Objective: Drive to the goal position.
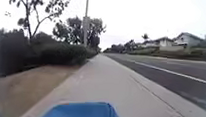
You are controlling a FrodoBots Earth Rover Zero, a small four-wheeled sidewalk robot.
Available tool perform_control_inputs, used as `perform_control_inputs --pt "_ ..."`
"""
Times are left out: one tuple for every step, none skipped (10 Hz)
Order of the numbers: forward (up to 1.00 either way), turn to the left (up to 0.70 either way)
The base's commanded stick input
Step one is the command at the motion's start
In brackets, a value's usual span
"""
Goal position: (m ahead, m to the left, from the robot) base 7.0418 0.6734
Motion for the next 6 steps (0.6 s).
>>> perform_control_inputs --pt "1.00 0.00" --pt "1.00 0.00" --pt "1.00 0.00" --pt "1.00 0.16" --pt "1.00 0.27" --pt "1.00 0.27"
